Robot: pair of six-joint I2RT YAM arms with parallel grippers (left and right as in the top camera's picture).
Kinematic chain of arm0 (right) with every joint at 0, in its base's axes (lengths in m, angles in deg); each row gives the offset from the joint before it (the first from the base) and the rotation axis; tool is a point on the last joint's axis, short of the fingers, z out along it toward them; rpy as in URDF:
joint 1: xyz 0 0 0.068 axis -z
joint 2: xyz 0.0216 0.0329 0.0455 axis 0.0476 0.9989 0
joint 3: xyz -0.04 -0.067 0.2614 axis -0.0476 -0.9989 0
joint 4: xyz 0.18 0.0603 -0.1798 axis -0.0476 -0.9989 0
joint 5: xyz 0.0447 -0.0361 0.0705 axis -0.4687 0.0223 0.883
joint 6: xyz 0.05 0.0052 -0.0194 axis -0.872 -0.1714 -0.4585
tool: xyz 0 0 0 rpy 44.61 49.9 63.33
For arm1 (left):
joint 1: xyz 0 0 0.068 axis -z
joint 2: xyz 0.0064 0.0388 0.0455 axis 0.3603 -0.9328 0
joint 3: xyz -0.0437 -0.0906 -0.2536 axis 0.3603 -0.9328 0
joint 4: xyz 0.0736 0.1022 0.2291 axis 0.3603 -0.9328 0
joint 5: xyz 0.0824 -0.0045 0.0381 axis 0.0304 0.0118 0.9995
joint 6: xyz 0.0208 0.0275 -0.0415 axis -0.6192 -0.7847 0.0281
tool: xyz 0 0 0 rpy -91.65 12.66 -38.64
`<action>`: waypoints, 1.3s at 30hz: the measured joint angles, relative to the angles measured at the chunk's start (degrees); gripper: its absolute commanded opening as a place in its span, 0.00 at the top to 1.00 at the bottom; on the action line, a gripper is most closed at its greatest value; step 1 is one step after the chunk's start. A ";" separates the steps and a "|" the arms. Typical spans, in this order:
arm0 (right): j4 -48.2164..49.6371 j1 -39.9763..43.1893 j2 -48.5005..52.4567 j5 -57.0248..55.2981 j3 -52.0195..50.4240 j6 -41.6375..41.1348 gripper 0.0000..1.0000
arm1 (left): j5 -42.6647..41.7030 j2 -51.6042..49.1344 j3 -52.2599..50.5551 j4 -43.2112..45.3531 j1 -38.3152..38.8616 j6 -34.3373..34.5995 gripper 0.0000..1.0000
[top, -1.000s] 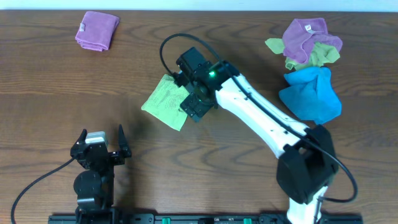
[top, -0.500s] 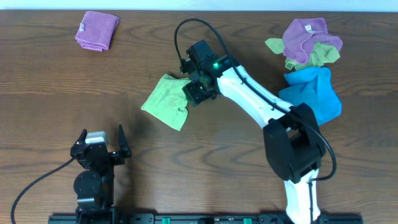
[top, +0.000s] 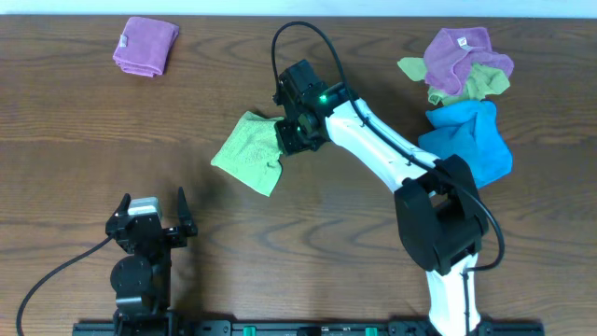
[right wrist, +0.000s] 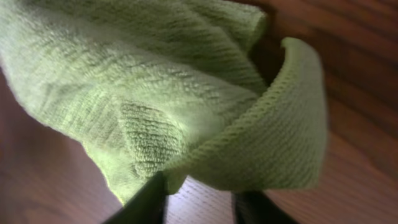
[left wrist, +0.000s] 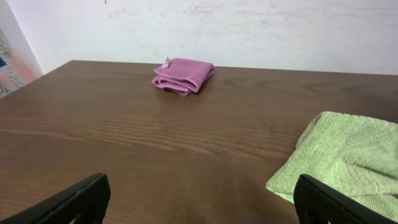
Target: Fold the cloth
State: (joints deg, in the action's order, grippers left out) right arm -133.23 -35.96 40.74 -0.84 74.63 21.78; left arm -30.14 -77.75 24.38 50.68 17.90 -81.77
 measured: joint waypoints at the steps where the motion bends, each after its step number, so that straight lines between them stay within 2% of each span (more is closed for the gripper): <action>1: 0.04 0.00 0.00 -0.98 0.00 -1.05 0.99 | 0.00 0.00 0.00 0.00 0.00 0.00 0.04; 12: 0.00 0.00 0.00 -7.41 1.88 -2.21 0.99 | -0.02 0.00 0.00 0.00 0.00 0.00 0.05; 19: 0.02 0.00 -0.22 -9.94 17.27 2.86 0.99 | -0.02 0.00 0.00 -0.02 0.00 0.02 0.05; 23: -0.28 0.00 -0.70 -6.88 26.34 7.93 0.99 | 0.00 0.00 0.00 0.00 0.00 0.00 0.05; 26: -4.28 0.00 -0.96 -7.41 32.22 10.40 0.99 | 0.00 0.00 0.00 -0.02 0.00 0.00 0.05; 29: -9.73 0.13 -1.38 -14.14 35.21 11.58 0.99 | 0.00 0.00 0.00 0.00 0.00 0.02 0.04; 39: -26.58 4.79 -1.42 -33.03 35.74 9.05 0.99 | 0.00 0.00 0.00 0.00 0.00 0.00 0.05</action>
State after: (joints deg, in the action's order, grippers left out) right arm -159.80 -31.17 39.32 -33.86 110.36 30.83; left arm -30.14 -77.75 24.38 50.68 17.90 -81.77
